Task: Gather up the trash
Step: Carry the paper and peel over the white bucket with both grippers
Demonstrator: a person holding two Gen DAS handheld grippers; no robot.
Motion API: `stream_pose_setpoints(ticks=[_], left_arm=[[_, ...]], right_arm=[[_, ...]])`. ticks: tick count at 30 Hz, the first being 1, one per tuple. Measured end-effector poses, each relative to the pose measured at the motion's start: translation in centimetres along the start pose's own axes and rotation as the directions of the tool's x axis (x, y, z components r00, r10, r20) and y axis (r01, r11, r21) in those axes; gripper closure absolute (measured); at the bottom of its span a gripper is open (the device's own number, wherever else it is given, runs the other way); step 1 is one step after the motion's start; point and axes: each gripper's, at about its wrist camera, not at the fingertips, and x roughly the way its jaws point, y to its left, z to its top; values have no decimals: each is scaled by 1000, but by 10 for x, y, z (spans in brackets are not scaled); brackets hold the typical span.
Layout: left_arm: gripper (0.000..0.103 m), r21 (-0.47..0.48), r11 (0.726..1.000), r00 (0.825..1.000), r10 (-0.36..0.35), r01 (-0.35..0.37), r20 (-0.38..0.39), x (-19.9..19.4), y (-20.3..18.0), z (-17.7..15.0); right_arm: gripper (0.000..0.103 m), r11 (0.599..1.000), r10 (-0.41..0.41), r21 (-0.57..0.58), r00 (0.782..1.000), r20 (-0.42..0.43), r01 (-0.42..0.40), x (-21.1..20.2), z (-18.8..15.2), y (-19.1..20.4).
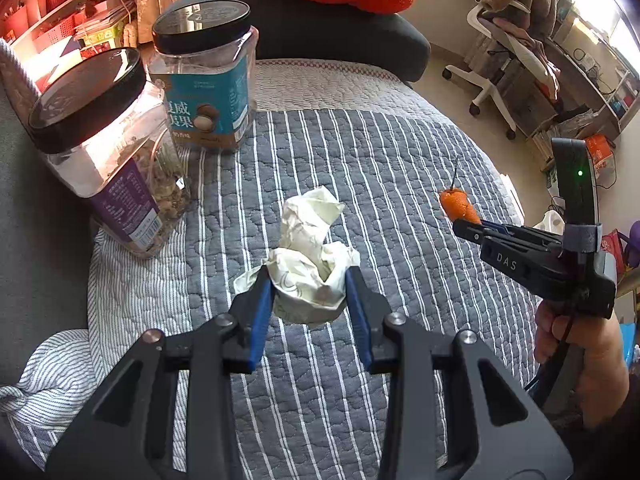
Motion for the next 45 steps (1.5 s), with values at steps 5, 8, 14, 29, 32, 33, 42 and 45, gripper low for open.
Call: stream_pose_setpoints(ticks=[5, 8, 14, 29, 32, 33, 42, 45], left_arm=[[65, 39, 999, 1000, -15, 14, 9, 0, -22, 1], [65, 60, 998, 999, -29, 28, 14, 1, -37, 2], [65, 108, 992, 998, -62, 60, 23, 4, -74, 4], [65, 254, 954, 985, -171, 160, 20, 17, -185, -2], [65, 287, 939, 980, -199, 188, 10, 22, -209, -6], [65, 299, 934, 978, -208, 197, 5, 23, -219, -7], [65, 385, 874, 951, -309, 296, -29, 42, -304, -14], [65, 396, 853, 934, -356, 341, -38, 52, -331, -16]], right_arm=[[89, 1000, 8, 24, 1000, 4, -8, -27, -8, -23], [89, 999, 11, 46, 1000, 2, -11, -41, -14, -37], [89, 995, 2, 104, 1000, 16, -4, -69, -28, -78], [89, 955, -83, 291, 994, 64, 61, -135, -72, -210], [89, 939, -103, 336, 992, 68, 74, -147, -87, -238], [89, 933, -110, 352, 992, 68, 79, -150, -91, -247], [89, 875, -156, 472, 986, 61, 109, -177, -136, -323], [89, 858, -165, 501, 985, 60, 113, -183, -149, -341]])
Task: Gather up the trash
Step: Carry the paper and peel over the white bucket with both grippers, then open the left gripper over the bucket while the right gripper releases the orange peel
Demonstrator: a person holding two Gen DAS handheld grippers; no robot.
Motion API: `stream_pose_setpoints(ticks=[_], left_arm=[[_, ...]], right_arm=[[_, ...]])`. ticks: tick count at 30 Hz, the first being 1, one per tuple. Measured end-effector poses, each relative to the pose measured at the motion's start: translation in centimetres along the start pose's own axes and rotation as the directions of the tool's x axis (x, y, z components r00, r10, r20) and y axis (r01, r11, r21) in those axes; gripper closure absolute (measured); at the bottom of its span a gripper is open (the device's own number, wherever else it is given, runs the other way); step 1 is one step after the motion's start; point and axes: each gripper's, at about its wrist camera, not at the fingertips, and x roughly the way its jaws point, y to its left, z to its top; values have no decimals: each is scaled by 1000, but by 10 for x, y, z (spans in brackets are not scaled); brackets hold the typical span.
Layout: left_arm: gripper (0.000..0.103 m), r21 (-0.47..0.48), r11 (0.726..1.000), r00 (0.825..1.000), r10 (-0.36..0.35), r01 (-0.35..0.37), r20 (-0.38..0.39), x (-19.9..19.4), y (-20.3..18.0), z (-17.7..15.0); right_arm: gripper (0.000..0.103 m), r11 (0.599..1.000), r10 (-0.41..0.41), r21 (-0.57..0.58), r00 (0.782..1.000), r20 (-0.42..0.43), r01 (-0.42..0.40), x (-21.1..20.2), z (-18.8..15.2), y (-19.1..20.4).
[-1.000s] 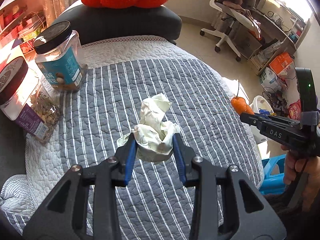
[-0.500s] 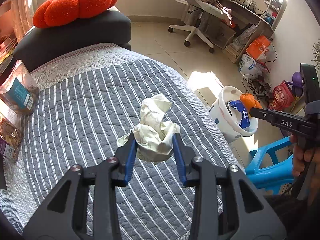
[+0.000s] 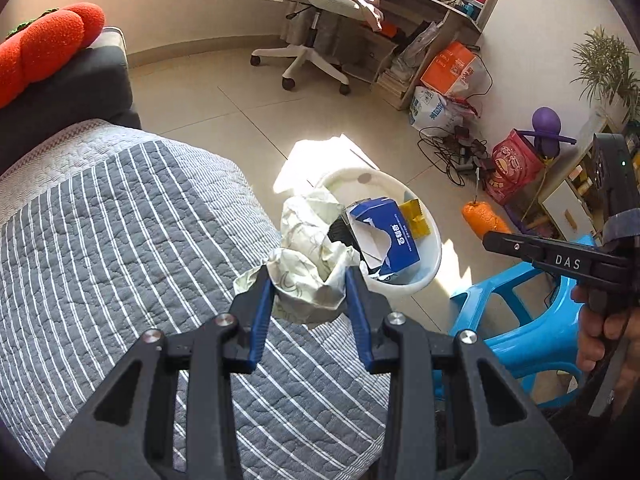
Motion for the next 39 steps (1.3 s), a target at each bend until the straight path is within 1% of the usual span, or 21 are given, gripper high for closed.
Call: stream_pose_setpoints(ticks=[3, 7, 11, 12, 14, 15, 16, 19, 20, 21, 24, 29, 34, 39], left_arm=[[65, 3, 999, 999, -47, 47, 6, 19, -17, 6], [65, 20, 996, 996, -82, 82, 18, 39, -35, 14], [64, 24, 994, 993, -109, 108, 47, 50, -39, 20], [62, 23, 993, 992, -118, 117, 53, 52, -37, 21], [51, 9, 991, 990, -132, 132, 49, 57, -34, 23], [40, -8, 993, 992, -121, 121, 36, 59, -31, 23], [27, -24, 995, 995, -99, 99, 24, 60, -29, 23], [14, -52, 998, 999, -39, 38, -26, 62, -23, 21], [11, -53, 999, 999, -14, 11, -51, 63, -20, 19], [5, -53, 998, 997, 14, -18, -70, 61, -16, 15], [3, -52, 996, 993, 65, -70, -96, 53, -6, 8], [1, -47, 993, 988, 101, -107, -121, 35, 9, -4], [1, -45, 991, 984, 116, -122, -133, 20, 22, -9], [1, -54, 990, 983, 123, -132, -137, 7, 33, -13]], right_arm=[[89, 1000, -4, 27, 1000, -3, 5, -2, -1, -21], [89, 999, -10, 53, 1000, -7, 10, 0, -1, -37], [89, 997, -8, 75, 1000, -8, 8, 0, -1, -48], [89, 997, -7, 79, 1000, -9, 8, 0, 0, -49], [89, 997, -7, 80, 1000, -10, 7, 1, 0, -49], [89, 997, -6, 79, 1000, -12, 7, 2, 1, -49], [89, 997, -6, 78, 1000, -14, 7, 3, 1, -49], [89, 997, -8, 75, 1000, -18, 10, 6, 3, -45], [89, 997, -10, 74, 1000, -19, 11, 7, 4, -44], [89, 997, -11, 72, 1000, -20, 13, 8, 4, -42], [89, 997, -12, 72, 1000, -25, 14, 12, 5, -39], [89, 998, -3, 63, 999, -41, 6, 21, 8, -26], [88, 999, 1, 42, 999, -50, 1, 31, 13, -8], [87, 999, 8, 45, 998, -57, -5, 40, 19, 6]])
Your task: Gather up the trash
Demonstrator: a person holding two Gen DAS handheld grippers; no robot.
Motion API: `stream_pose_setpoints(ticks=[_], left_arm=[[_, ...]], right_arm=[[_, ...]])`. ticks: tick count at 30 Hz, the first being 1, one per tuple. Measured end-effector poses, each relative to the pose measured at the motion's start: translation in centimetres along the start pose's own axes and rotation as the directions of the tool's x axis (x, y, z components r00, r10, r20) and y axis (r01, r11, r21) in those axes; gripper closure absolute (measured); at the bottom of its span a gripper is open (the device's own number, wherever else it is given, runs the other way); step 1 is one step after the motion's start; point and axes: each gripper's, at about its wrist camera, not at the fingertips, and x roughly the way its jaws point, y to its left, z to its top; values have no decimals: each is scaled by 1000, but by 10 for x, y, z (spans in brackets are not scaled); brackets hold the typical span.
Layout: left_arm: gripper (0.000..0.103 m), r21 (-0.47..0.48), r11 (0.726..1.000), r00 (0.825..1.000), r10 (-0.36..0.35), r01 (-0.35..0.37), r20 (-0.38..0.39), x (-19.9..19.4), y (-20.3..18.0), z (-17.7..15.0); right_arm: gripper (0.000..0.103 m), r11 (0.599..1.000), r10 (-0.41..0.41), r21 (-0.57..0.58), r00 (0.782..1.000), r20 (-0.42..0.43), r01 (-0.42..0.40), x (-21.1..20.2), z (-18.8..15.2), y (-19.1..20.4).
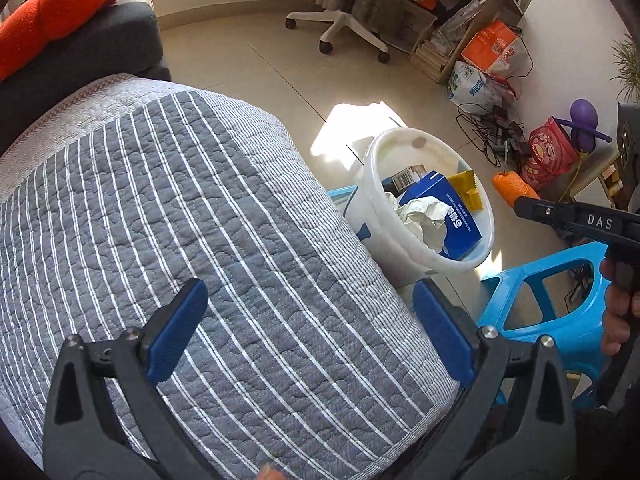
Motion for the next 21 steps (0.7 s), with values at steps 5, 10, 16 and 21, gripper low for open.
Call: stream_pose_setpoints(ticks=[5, 10, 16, 21], left_arm=[[1, -3, 1000, 1000, 24, -24, -1, -10, 15, -7], [1, -6, 999, 999, 46, -45, 20, -28, 27, -15], [1, -3, 995, 992, 100, -101, 77, -63, 29, -26], [1, 31, 985, 974, 164, -171, 155, -104, 23, -40]], right_arm=[[73, 1000, 13, 24, 1000, -8, -13, 6, 5, 8], [43, 999, -12, 43, 1000, 17, 11, 0, 4, 12], [30, 999, -31, 19, 998, 47, 30, -23, -12, 28], [20, 995, -88, -45, 995, 50, 90, -58, -31, 46]])
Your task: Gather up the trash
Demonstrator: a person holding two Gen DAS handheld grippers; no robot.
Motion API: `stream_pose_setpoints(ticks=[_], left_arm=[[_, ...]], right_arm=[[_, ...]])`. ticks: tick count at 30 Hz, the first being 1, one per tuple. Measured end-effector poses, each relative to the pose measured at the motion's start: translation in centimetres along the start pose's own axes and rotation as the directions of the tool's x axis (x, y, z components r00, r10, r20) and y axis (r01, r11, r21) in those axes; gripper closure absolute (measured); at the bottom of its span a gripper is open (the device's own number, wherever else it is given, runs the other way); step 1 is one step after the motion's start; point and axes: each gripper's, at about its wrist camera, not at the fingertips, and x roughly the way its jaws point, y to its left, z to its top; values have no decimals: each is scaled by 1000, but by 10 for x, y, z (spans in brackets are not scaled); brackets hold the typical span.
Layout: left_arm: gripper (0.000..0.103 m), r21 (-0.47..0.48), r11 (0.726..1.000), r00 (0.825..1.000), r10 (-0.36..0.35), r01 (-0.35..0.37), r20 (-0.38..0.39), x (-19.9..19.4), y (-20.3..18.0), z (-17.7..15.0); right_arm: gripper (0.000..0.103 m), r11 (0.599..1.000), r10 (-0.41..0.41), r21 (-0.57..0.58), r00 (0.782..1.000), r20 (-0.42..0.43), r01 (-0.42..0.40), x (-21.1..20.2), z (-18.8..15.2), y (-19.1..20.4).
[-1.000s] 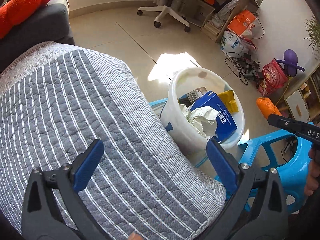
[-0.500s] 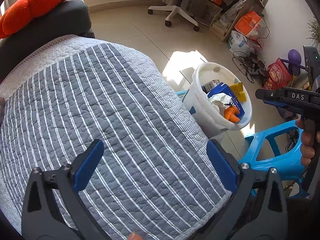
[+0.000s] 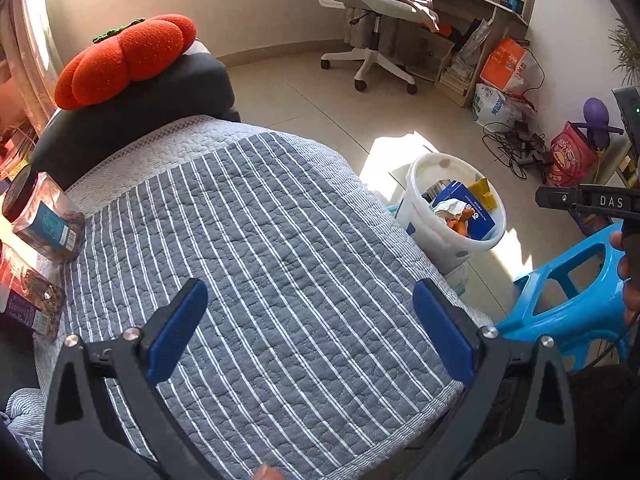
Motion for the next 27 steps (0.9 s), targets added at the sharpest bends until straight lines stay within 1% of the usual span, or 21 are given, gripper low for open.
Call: stream_pose_setpoints(ticks=[4, 6, 7, 12, 15, 18, 21, 23, 25, 27], left_arm=[[1, -6, 1000, 1000, 11, -11, 16, -29, 2, -14], [1, -13, 999, 999, 32, -31, 24, -43, 1, -27], [1, -16, 999, 999, 43, -43, 28, -49, 0, -33], [1, -37, 993, 992, 115, -112, 61, -75, -5, -66], [1, -38, 985, 982, 170, -168, 80, -84, -10, -84], [1, -71, 982, 979, 181, -174, 96, -87, -9, -101], [1, -131, 978, 979, 176, -162, 105, -87, -3, -114], [1, -148, 975, 978, 184, -168, 98, -83, 1, -117], [1, -146, 974, 977, 190, -175, 95, -82, 0, -118], [1, -145, 972, 974, 202, -186, 107, -84, -2, -118]], right_arm=[[13, 997, -37, -69, 996, 80, 43, -43, -23, 17], [1, 995, -33, -93, 993, 113, 44, -62, -41, 23], [0, 994, -21, -103, 992, 125, 34, -69, -50, 26], [0, 988, -9, -148, 986, 167, 34, -95, -108, 41], [0, 985, -13, -165, 977, 211, 49, -104, -140, 49], [0, 984, -33, -160, 963, 269, 78, -107, -162, 53], [0, 989, -33, -128, 949, 314, 76, -103, -176, 48], [0, 990, -52, -105, 938, 342, 93, -99, -184, 44], [0, 987, -84, -101, 944, 320, 122, -89, -187, 43], [0, 985, -90, -115, 952, 292, 128, -81, -185, 44]])
